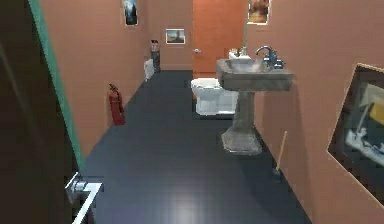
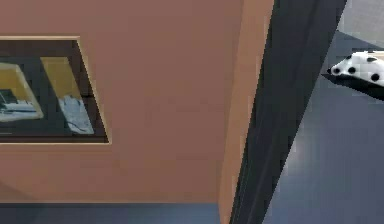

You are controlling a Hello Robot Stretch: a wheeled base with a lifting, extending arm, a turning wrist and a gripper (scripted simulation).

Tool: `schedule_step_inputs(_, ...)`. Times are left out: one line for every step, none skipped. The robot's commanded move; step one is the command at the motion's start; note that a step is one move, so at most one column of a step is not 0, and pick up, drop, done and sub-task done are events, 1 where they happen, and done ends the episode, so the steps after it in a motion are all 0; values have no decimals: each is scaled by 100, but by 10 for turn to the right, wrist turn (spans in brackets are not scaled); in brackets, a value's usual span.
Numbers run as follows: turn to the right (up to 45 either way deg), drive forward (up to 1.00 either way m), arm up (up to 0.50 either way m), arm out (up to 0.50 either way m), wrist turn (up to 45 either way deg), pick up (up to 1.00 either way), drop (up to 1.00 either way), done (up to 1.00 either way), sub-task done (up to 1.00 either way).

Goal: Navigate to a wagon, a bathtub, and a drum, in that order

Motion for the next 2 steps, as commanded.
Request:
schedule_step_inputs(30, 0, 0, 0, 0, 0, 0, 0, 0)
schedule_step_inputs(0, 70, 0, 0, 0, 0, 0, 0, 0)
